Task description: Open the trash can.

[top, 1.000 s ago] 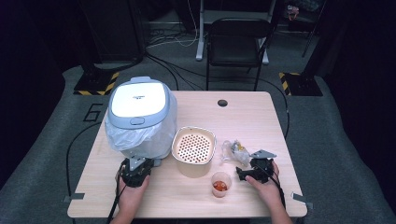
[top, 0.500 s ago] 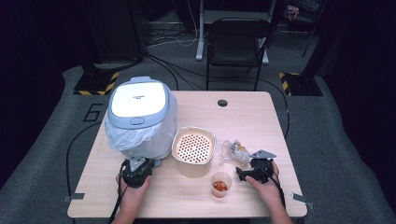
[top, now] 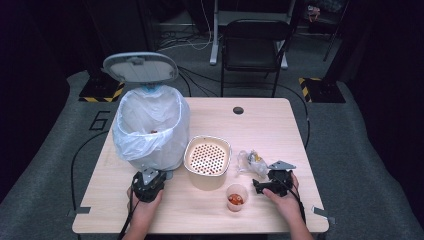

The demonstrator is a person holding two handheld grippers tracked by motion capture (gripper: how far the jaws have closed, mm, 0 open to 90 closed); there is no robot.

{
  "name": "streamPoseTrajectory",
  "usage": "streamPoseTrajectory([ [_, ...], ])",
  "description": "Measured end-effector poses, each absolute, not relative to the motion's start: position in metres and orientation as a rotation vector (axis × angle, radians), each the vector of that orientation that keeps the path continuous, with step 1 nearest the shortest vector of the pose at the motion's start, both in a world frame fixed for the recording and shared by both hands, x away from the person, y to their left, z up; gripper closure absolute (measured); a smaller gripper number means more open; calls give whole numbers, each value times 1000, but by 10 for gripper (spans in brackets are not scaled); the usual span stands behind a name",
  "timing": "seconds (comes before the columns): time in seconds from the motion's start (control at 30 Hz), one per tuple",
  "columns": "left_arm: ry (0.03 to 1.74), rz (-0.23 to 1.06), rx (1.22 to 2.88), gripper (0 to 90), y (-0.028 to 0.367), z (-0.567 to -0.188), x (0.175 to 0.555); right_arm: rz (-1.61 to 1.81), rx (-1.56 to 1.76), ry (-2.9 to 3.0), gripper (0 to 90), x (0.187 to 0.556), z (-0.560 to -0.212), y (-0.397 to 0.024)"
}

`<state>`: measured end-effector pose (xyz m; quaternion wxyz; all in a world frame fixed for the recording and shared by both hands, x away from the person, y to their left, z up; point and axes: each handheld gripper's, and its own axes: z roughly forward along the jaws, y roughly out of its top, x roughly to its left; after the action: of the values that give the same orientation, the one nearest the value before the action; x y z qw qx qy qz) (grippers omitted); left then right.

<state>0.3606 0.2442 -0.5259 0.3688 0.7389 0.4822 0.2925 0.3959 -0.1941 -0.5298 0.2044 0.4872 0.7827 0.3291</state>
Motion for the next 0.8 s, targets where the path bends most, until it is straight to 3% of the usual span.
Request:
streamPoseTrajectory([
  [0.53, 1239, 755, 1892, 739, 240, -527, 360, 911, 1382, 2172, 11, 391, -529, -191],
  [0.67, 1238, 748, 1894, 740, 240, -527, 360, 895, 1392, 2187, 139, 388, -524, -191],
  [0.8, 1235, 753, 1884, 740, 240, -527, 360, 858, 1425, 2177, 151, 384, -519, -197],
])
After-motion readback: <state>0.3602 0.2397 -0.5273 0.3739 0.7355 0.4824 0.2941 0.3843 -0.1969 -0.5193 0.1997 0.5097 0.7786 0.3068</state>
